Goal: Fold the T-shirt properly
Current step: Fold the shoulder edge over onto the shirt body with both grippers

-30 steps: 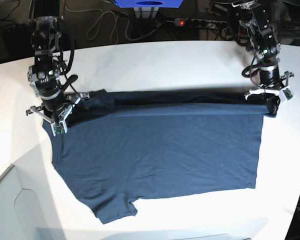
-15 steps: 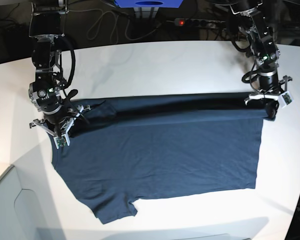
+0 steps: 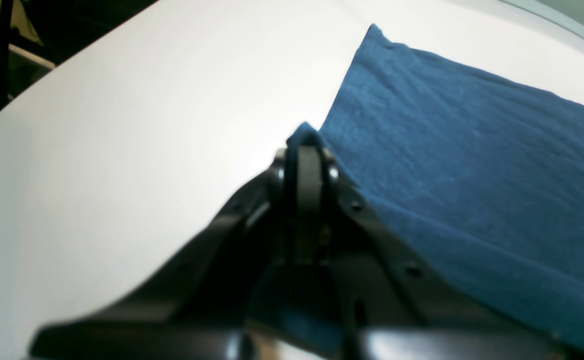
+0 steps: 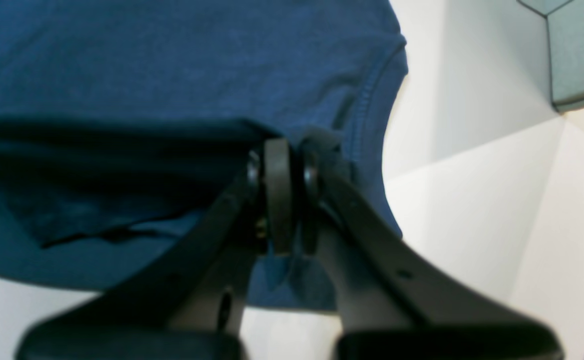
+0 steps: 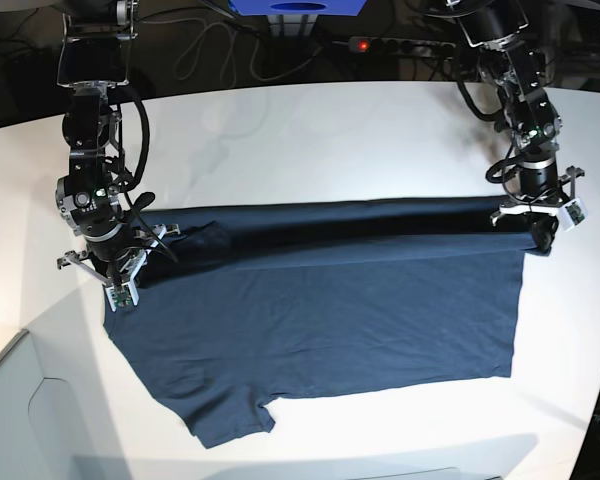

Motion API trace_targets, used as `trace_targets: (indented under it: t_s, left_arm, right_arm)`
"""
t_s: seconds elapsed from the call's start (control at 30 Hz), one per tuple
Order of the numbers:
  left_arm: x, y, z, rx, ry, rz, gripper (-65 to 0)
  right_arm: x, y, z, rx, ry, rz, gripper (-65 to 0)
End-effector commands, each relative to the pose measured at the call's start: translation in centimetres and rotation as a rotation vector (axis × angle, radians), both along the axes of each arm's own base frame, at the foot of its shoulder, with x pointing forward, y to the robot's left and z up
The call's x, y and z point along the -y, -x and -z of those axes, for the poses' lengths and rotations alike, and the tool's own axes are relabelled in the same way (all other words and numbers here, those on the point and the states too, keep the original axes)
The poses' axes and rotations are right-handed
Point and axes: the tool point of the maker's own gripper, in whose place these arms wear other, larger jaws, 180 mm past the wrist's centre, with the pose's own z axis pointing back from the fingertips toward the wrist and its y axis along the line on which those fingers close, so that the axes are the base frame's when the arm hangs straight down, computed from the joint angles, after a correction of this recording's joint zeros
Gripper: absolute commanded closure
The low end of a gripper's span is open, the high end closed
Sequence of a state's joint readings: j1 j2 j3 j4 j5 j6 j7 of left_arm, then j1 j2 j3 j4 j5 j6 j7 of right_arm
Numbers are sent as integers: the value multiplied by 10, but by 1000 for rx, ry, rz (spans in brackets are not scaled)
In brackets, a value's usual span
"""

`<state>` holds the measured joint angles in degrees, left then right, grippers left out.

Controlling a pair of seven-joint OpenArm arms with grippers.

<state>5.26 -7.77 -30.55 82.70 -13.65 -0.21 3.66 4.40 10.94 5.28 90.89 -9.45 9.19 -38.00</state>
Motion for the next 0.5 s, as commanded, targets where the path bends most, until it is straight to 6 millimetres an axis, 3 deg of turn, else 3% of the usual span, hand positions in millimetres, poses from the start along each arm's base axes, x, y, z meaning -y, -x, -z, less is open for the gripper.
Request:
trace_targets:
  t_s: [0.0, 0.27, 0.47]
  left_arm:
    - [-7, -5, -17, 48, -35, -5, 0]
    - [-7, -12, -20, 62, -30, -8, 0]
    - [-7, -13, -21, 65, -30, -8, 0]
  right_arm:
    - [2, -10, -16, 54, 12, -13, -2]
    - [1, -10, -17, 55, 8, -14, -9]
    - [1, -12, -19, 61, 9, -18, -75]
